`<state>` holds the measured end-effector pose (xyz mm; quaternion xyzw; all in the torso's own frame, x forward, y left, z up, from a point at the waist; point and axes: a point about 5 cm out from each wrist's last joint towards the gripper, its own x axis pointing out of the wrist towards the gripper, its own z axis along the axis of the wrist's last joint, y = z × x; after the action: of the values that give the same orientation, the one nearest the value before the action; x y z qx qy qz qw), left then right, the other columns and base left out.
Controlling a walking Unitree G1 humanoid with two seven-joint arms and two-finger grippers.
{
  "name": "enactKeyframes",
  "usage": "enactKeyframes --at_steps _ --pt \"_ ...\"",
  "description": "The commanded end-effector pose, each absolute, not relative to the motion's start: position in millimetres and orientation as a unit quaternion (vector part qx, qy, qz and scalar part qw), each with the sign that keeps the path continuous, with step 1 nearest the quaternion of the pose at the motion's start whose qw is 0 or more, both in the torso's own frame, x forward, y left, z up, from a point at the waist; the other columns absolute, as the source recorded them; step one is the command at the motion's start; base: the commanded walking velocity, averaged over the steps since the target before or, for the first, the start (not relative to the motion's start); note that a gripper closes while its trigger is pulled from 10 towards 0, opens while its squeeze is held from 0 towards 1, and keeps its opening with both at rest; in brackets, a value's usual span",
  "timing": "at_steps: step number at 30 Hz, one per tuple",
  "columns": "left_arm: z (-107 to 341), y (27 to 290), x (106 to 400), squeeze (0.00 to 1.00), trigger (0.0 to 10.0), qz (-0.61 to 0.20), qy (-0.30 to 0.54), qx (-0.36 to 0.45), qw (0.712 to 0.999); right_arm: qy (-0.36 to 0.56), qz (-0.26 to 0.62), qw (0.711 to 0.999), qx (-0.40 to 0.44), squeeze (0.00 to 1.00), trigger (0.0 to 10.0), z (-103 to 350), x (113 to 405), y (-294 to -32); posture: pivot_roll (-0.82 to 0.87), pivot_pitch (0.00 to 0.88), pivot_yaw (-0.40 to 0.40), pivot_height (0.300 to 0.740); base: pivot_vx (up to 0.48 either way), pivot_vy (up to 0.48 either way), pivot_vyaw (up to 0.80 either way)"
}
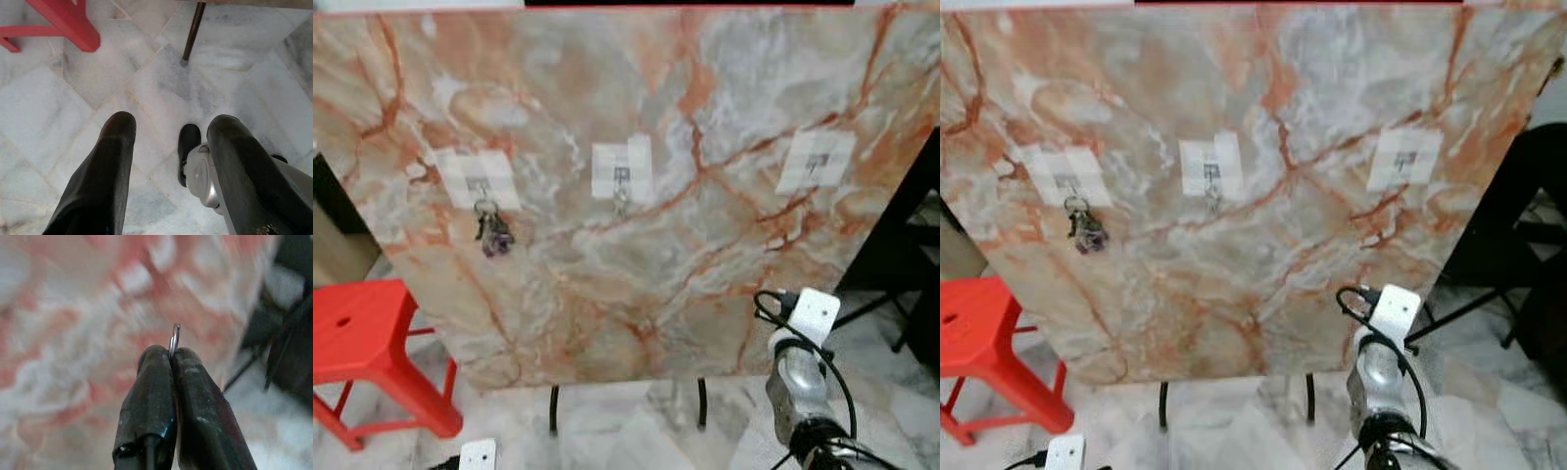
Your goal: Hang keys on a hook
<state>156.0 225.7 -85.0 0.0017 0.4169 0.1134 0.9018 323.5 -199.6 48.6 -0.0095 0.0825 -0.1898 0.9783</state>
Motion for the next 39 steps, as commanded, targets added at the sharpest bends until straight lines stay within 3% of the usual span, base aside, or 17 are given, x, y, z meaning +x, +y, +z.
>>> enactKeyframes --at_steps 1,5,16,39 --pt "-85.7 227.8 153.8 0.00 10.0 0.114 0.422 0.005 0.899 0.042 -0.188 0.979 -0.068 0.00 10.0 67.7 334.6 -197.7 0.06 0.000 -0.031 0.740 0.000 0.000 0.00" --pt "-86.0 226.2 154.5 0.00 10.0 0.114 0.424 0.004 0.898 -0.031 -0.227 0.956 -0.185 0.00 10.0 96.4 345.5 -199.3 0.06 0.000 -0.031 0.740 0.000 0.000 0.00" --pt "-86.1 225.9 155.0 0.00 10.0 0.115 0.426 0.003 0.897 -0.127 -0.275 0.912 -0.279 0.00 10.0 131.8 356.3 -193.9 0.06 0.000 -0.031 0.740 0.000 0.000 0.00" --pt "-85.1 226.2 157.2 0.00 10.0 0.118 0.422 0.002 0.899 -0.068 -0.311 0.892 -0.322 0.00 10.0 149.2 371.7 -219.6 0.07 0.000 -0.025 0.740 0.000 0.000 0.00"
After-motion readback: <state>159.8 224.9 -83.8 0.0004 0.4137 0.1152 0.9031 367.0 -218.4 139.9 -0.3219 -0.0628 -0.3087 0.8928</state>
